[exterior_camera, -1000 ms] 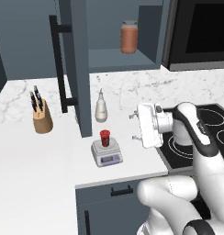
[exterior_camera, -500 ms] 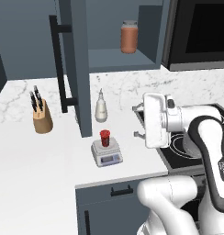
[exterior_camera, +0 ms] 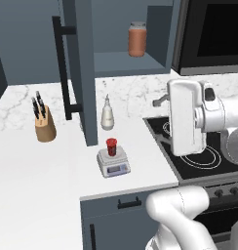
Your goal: Pick the yogurt and place it on the digital scale for weighing, and close the cabinet.
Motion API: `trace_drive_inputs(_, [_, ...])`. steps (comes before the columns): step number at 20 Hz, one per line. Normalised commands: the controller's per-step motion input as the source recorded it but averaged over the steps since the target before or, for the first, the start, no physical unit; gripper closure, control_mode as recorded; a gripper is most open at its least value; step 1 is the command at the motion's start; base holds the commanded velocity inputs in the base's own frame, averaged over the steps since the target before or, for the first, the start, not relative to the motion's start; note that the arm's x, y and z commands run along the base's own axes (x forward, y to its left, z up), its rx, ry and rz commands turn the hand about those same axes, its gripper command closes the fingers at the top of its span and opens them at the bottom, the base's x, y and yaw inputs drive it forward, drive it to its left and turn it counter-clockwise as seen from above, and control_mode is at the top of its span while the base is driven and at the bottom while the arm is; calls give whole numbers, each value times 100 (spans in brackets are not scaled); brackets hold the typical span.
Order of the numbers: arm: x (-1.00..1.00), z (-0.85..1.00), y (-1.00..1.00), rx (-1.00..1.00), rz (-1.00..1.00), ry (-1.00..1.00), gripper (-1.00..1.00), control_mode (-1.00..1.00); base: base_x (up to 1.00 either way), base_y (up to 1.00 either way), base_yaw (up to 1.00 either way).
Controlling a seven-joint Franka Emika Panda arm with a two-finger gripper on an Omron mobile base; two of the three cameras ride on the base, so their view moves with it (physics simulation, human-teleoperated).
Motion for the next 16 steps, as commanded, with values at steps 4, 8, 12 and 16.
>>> trace_drive_inputs(4, [-84, 44, 27, 0, 2, -2, -100, -100, 0, 0, 0])
trace_drive_inputs(8, [-24, 4, 51, 0, 0, 0, -100, -100, 0, 0, 0])
trace_drive_inputs(12, [0, 0, 80, 0, 0, -4, -100, -100, 0, 0, 0])
trace_drive_inputs(16, [-6, 5, 56, 0, 0, -10, -100, -100, 0, 0, 0])
